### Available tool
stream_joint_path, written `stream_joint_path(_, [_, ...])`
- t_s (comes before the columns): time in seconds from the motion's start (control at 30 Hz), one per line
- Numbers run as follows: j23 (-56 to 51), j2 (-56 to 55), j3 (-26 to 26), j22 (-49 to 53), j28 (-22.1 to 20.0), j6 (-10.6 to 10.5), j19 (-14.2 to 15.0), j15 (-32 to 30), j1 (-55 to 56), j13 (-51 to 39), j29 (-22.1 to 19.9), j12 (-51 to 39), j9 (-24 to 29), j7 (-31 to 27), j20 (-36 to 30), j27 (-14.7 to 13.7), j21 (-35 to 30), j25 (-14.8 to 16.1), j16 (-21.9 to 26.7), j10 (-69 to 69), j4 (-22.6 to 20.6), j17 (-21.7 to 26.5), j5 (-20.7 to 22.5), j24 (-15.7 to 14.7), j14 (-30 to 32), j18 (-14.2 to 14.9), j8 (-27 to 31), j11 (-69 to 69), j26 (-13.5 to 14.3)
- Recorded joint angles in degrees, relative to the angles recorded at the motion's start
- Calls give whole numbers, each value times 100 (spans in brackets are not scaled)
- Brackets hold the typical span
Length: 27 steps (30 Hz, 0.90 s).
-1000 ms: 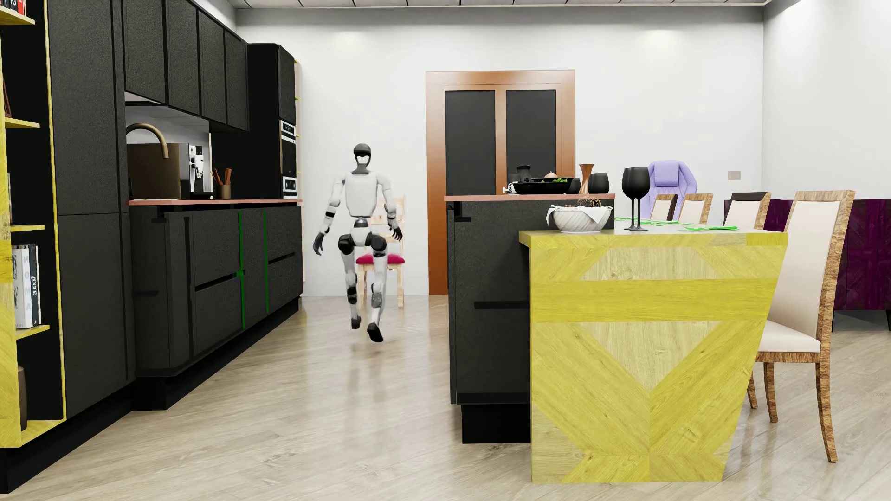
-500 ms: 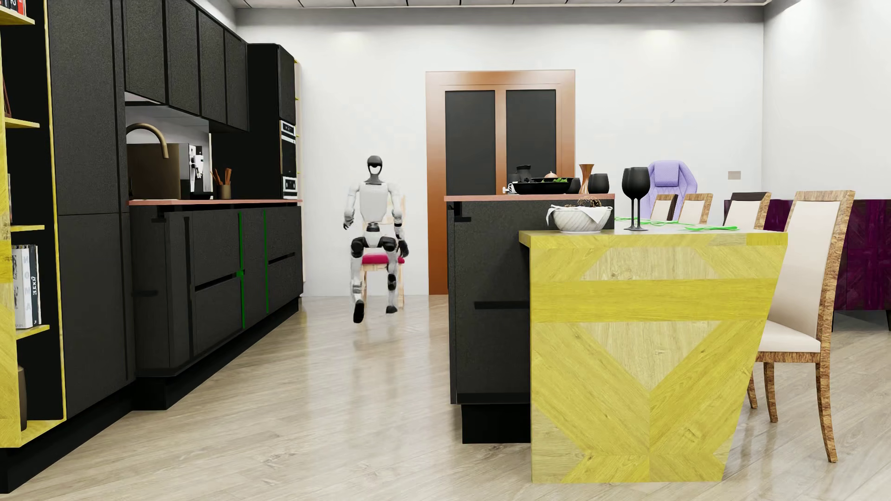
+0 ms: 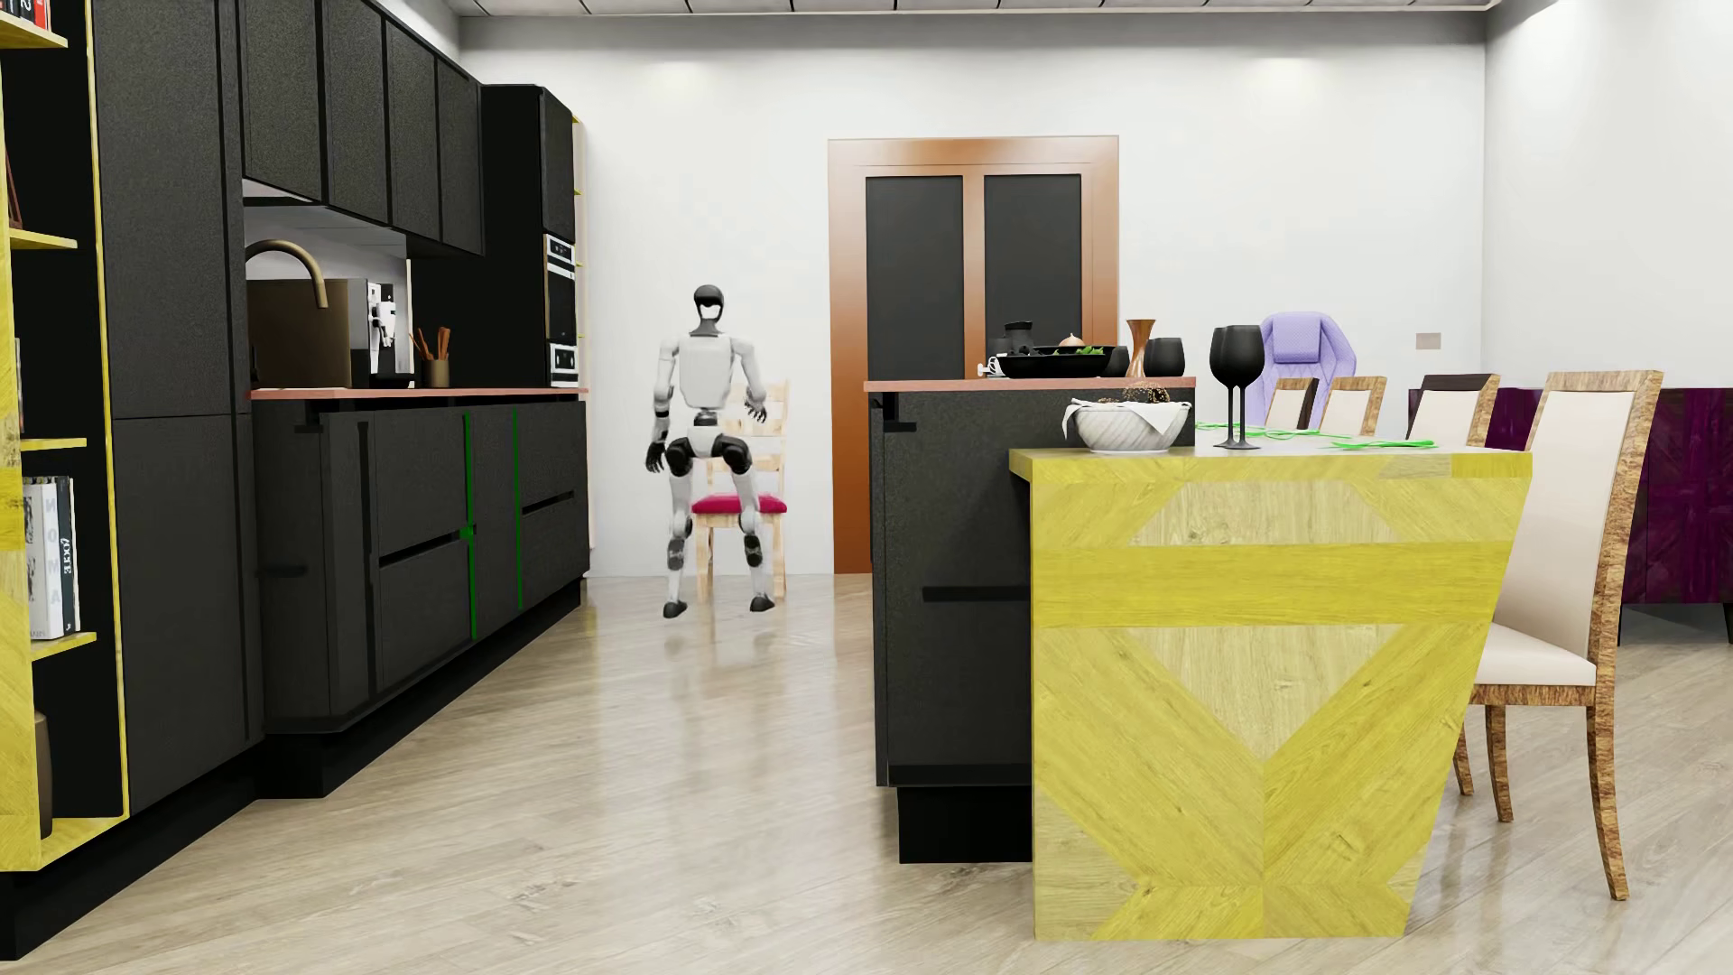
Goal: Approach chair
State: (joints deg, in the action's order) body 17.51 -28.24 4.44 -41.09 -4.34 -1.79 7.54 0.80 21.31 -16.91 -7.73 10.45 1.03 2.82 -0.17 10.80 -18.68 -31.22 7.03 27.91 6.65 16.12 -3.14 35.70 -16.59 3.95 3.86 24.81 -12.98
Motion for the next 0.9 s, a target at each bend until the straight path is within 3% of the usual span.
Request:
stream_joint_path(0.07, [625,-107,-32,-51,207,160,179,340,-109,223,279,44,1,218,-126,489,-325,-403,-40,-308,-50,45,-222,136,59,5,-287,148,70])
stream_joint_path(0.1, [1027,-136,-53,-76,279,224,-103,706,-123,412,565,31,-2,229,-169,729,-513,-652,-39,-376,-90,51,-398,169,61,21,-585,563,85])
stream_joint_path(0.17, [1759,0,-91,-43,348,314,-308,854,-151,939,1042,-21,-24,175,-204,1012,-721,-892,-30,-508,-214,-13,-765,230,46,139,-1085,1322,106])
stream_joint_path(0.23, [2356,548,-124,108,254,386,-316,1230,-162,1630,1131,-64,-74,29,-48,1108,-444,-468,-79,-611,-334,-237,-907,174,-8,266,-1437,771,136])
stream_joint_path(0.3, [2927,1092,-154,176,11,431,-330,1311,-209,2202,1043,39,-126,-179,224,1316,-101,16,-111,-642,-413,-539,-902,-11,11,149,-1765,13,276])
stream_joint_path(0.37, [3504,1389,-180,52,-173,419,-326,1181,-269,2481,1020,92,-158,-247,560,1477,-239,120,-224,-638,-412,-791,-825,-132,4,65,-1865,-436,278])
stream_joint_path(0.47, [3745,1444,-237,-233,-105,378,-320,1211,-380,2625,1453,142,-171,-194,905,1383,-475,173,-473,-661,-391,-828,-802,-163,36,0,-1817,-452,159])
stream_joint_path(0.57, [3421,1468,-323,-639,222,346,-312,1275,-501,2608,1016,77,-173,-118,762,1231,-273,233,-527,-699,-391,-740,-818,177,37,-50,-1749,-347,25])
stream_joint_path(0.67, [3192,1571,-388,-690,377,324,-311,1271,-636,2247,831,5,-179,-31,665,1042,-769,-466,-558,-726,-377,-564,-803,384,6,-55,-1680,-410,-59])
stream_joint_path(0.7, [3099,1584,-393,-633,331,317,-308,1272,-664,2133,809,-8,-180,5,681,1048,-711,-446,-553,-712,-364,-576,-791,407,-19,-56,-1643,-416,-34])
stream_joint_path(0.8, [2797,1549,-360,-381,216,292,-291,1312,-715,1855,554,4,-177,117,797,857,-279,137,-496,-654,-320,-670,-755,357,-93,-79,-1501,-336,148])
stream_joint_path(0.9, [2467,1526,-328,-186,131,271,-315,1432,-715,1718,279,-80,-171,175,832,716,-331,103,-470,-577,-299,-577,-744,316,-223,-47,-1427,-261,217])
